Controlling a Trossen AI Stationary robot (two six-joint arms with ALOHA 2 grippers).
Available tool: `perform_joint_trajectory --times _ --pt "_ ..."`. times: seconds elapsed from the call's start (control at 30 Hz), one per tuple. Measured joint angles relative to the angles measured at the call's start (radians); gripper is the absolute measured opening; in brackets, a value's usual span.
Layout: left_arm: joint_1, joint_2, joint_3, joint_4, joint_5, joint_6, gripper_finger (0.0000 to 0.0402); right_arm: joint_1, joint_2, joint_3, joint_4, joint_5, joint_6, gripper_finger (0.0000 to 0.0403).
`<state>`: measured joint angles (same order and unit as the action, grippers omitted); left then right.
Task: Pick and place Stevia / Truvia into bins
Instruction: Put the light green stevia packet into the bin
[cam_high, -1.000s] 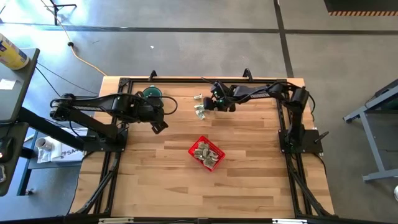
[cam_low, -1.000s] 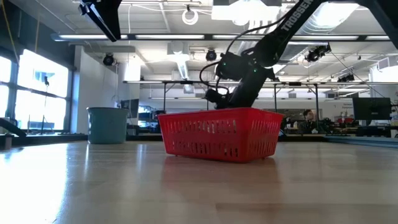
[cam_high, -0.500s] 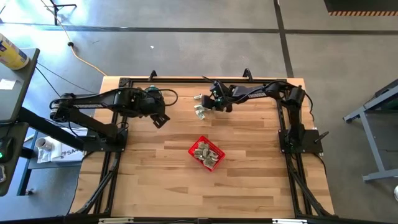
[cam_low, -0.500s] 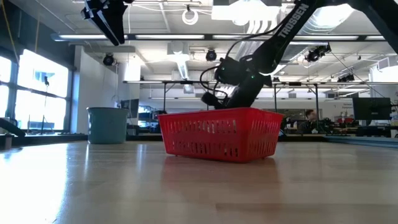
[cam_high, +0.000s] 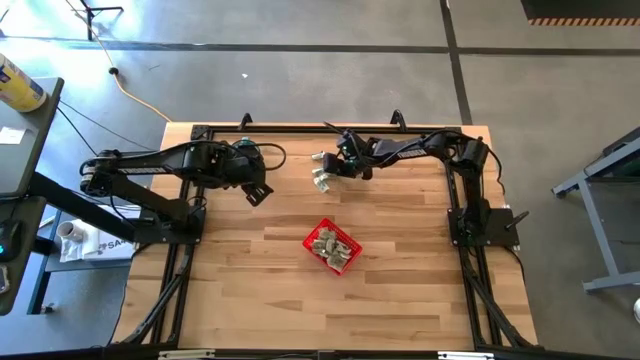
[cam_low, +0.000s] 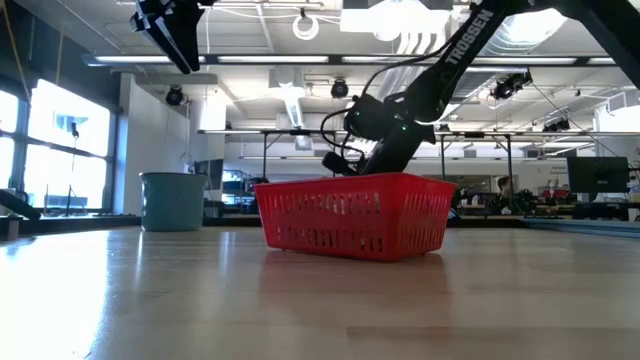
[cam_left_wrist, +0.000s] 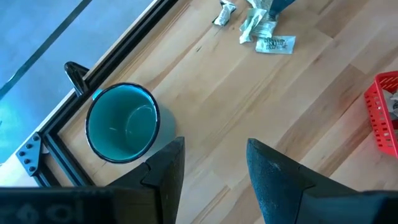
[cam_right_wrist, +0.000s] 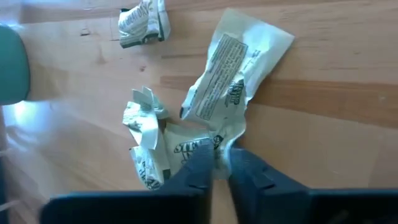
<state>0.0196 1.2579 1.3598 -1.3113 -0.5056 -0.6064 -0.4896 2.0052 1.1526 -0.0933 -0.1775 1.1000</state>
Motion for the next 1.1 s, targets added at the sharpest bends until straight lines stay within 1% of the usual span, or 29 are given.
perform_joint_trajectory --times 0.03,0.1,0.23,0.33,0.43,0.53,0.63,0.73,0.8,0.87,1.0,1.1 --pt "0.0 0.0 0.0 0.0 0.0 0.0 0.0207 0.001 0.0 0.0 0.0 0.005 0.0 0.0021" --pt "0.0 0.0 0.0 -0.001 0.0 0.0 0.0207 0.006 0.0 0.0 0.001 0.012 -0.002 0.0007" --pt "0.0 0.0 0.0 -0.009 0.0 0.0 0.0207 0.026 -0.01 0.033 -0.049 0.016 -0.039 0.0011" --pt "0.0 0.0 0.0 -0.021 0.0 0.0 0.0207 0.059 -0.06 0.07 -0.107 0.029 -0.087 0.0003" --pt "0.0 0.0 0.0 -0.035 0.0 0.004 0.0207 0.101 -0.14 0.123 -0.241 0.039 -0.149 0.0005" --pt "0.0 0.0 0.0 -0.033 0.0 0.03 0.0207 0.154 -0.217 0.181 -0.426 0.038 -0.223 0.0003" --pt "0.0 0.0 0.0 -0.024 0.0 0.056 0.0207 0.229 -0.28 0.235 -0.575 -0.022 -0.309 0.0003" --pt "0.0 0.001 0.0 0.0 0.0 0.092 0.0207 0.32 -0.303 0.274 -0.676 -0.096 -0.34 0.0002" --pt "0.0 0.002 0.0 0.03 0.0 0.123 0.0207 0.384 -0.299 0.286 -0.685 -0.148 -0.342 0.0003" --pt "0.0 0.003 0.0 0.053 0.003 0.159 0.0207 0.445 -0.288 0.285 -0.68 -0.179 -0.322 0.0003" --pt "0.003 0.027 -0.001 0.102 0.053 0.229 0.0207 0.532 -0.244 0.285 -0.671 -0.186 -0.28 0.0004" --pt "0.014 0.049 0.0 0.126 0.087 0.26 0.0207 0.563 -0.208 0.284 -0.65 -0.166 -0.255 0.0003"
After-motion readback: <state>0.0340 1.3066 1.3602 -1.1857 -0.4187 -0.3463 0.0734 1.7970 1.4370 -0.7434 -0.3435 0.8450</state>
